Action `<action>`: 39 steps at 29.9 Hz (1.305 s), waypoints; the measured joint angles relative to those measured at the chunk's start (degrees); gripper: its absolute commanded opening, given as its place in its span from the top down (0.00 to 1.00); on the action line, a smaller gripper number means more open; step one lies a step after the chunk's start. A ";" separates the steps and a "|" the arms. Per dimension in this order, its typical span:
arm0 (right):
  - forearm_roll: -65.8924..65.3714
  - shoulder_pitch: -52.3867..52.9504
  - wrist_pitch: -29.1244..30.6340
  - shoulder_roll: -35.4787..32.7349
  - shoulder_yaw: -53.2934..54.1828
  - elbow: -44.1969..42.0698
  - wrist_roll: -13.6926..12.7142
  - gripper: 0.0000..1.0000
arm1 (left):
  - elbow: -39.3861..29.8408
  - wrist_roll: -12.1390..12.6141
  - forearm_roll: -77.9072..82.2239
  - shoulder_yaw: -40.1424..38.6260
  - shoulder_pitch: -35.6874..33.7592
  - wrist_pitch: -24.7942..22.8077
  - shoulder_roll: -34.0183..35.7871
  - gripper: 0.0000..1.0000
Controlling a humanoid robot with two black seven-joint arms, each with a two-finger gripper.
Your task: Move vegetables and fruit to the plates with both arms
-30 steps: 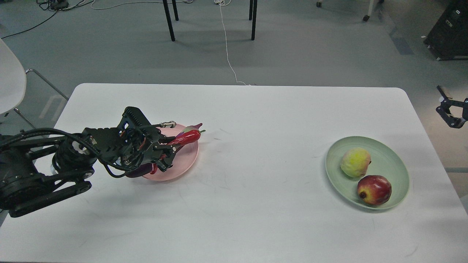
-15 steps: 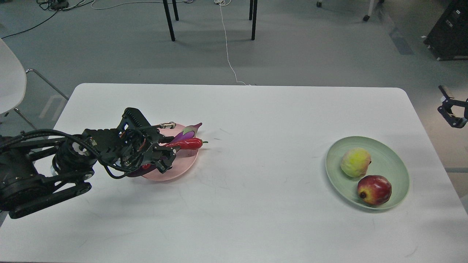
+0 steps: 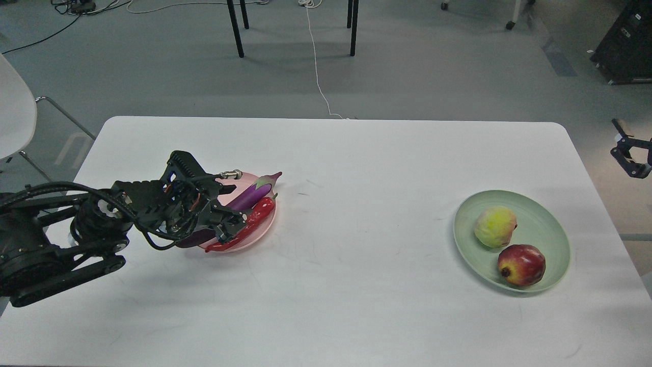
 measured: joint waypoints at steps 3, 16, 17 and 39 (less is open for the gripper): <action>0.00 0.00 0.00 0.00 0.00 0.00 0.00 0.02 | 0.03 0.00 0.00 0.00 0.00 0.05 0.01 0.39; -0.03 0.49 0.00 0.41 3.00 -0.51 0.00 0.01 | 4.94 -0.47 -16.61 -11.39 -0.01 9.91 -0.51 0.07; -0.06 0.71 0.00 0.53 3.21 -0.65 0.00 0.01 | 6.26 -0.47 -21.34 -12.67 -0.01 10.23 -0.76 0.07; 0.08 7.62 0.00 16.00 6.92 -9.80 0.00 0.01 | 39.59 -11.79 -108.95 -28.77 0.08 4.25 -18.16 0.04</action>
